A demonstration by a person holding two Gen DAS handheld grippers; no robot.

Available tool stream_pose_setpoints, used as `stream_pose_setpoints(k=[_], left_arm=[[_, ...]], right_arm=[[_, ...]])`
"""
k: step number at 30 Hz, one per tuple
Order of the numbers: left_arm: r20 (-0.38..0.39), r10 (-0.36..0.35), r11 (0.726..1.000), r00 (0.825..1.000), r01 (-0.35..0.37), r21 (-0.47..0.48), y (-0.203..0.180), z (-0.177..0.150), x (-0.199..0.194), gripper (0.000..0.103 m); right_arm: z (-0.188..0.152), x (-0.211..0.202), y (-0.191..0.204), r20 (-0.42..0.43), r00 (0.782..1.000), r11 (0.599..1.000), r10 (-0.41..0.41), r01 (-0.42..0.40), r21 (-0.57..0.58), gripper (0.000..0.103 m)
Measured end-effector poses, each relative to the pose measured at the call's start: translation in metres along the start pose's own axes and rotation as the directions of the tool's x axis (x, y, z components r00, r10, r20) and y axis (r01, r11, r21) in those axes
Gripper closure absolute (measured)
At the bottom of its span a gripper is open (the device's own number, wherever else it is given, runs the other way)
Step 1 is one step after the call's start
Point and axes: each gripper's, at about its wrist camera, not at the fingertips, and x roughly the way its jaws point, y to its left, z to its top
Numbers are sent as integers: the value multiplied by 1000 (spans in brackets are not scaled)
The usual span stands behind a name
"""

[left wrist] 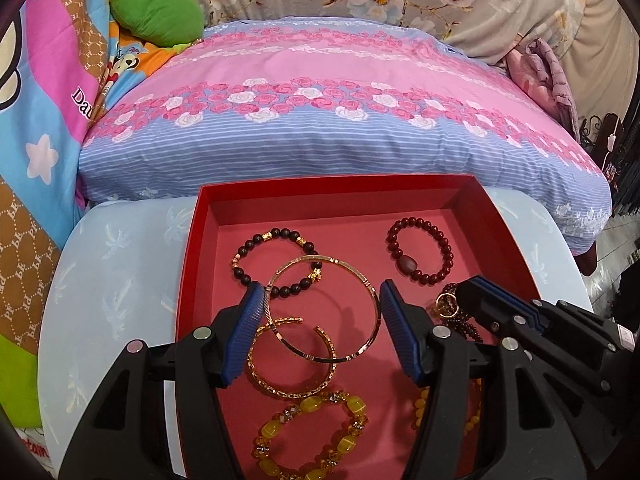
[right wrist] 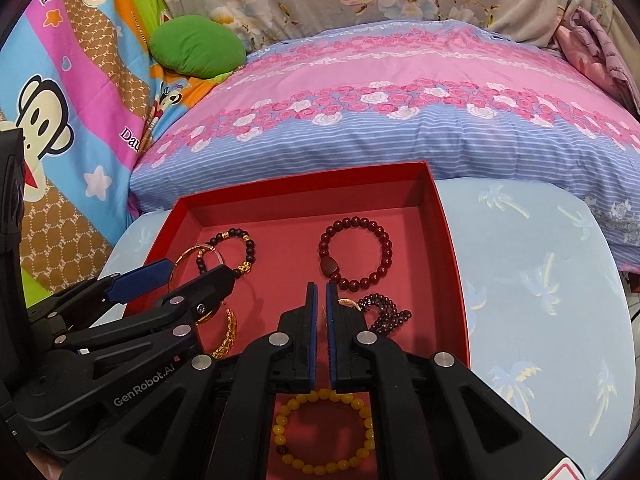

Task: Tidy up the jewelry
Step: 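Open both tools to release the bangle and ring inside the box, then withdraw both open tools from the box toward the gold hoop earrings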

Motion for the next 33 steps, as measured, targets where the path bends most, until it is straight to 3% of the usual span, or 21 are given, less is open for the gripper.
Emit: stream_pose_setpoints(k=[11, 21, 33], left_arm=[[12, 3, 1000, 1000, -3, -5, 1, 2, -6, 43], [41, -5, 1000, 999, 4, 10, -5, -4, -34, 43], [44, -22, 999, 999, 20, 46, -16, -52, -88, 43]], right_arm=[[2, -9, 2, 19, 1000, 1000, -14, 14, -11, 90], [-4, -38, 7, 43, 999, 1000, -15, 16, -17, 90], [-53, -93, 17, 32, 999, 999, -4, 5, -32, 90]])
